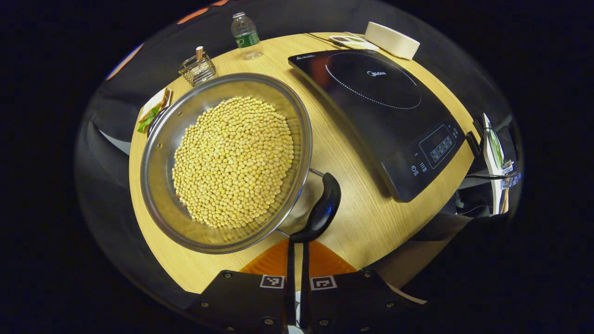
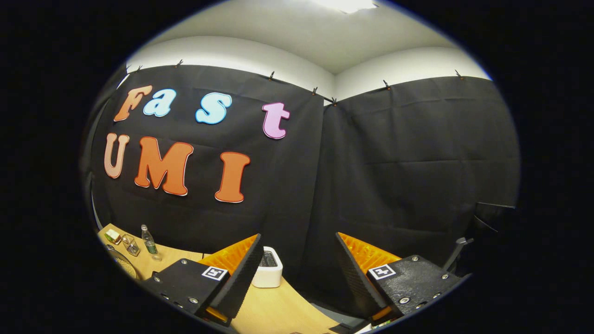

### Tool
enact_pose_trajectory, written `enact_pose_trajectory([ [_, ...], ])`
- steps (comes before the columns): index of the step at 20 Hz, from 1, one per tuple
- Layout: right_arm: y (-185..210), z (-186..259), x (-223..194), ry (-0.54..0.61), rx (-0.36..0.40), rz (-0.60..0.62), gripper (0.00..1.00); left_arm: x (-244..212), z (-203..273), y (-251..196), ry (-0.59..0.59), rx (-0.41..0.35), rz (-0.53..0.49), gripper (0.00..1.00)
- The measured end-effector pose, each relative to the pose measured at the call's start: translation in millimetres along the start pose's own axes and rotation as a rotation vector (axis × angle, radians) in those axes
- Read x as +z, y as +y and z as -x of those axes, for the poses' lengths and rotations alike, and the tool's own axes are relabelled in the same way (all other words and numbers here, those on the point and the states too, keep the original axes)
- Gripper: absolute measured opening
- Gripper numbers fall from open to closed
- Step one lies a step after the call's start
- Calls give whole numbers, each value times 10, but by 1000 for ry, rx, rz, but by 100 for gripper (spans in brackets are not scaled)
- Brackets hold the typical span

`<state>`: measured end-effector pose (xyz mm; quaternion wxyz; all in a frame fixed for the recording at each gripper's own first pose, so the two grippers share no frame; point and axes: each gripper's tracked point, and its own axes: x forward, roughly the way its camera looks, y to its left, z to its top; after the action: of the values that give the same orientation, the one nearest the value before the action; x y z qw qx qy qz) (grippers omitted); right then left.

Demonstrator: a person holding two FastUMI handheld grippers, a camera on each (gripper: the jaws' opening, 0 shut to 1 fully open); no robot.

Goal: First push the handle of the pot to place it horizontally, then grasp the pot with both hands and set it on the induction cooktop.

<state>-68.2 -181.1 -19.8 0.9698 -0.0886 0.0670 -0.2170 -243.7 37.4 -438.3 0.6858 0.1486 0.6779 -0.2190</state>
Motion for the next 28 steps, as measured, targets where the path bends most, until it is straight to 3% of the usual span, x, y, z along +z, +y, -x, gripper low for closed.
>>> enact_pose_trajectory([
  [5,3,135,-153,43,-27,0,95,264,-68,-106,-26,-18,-52,5],
  [19,221,437,-428,148,-36,63,95,1065,-131,-366,-140,-116,28,6],
  [28,304,665,-596,215,-71,65,95,1405,-259,-260,-171,-152,100,3],
])
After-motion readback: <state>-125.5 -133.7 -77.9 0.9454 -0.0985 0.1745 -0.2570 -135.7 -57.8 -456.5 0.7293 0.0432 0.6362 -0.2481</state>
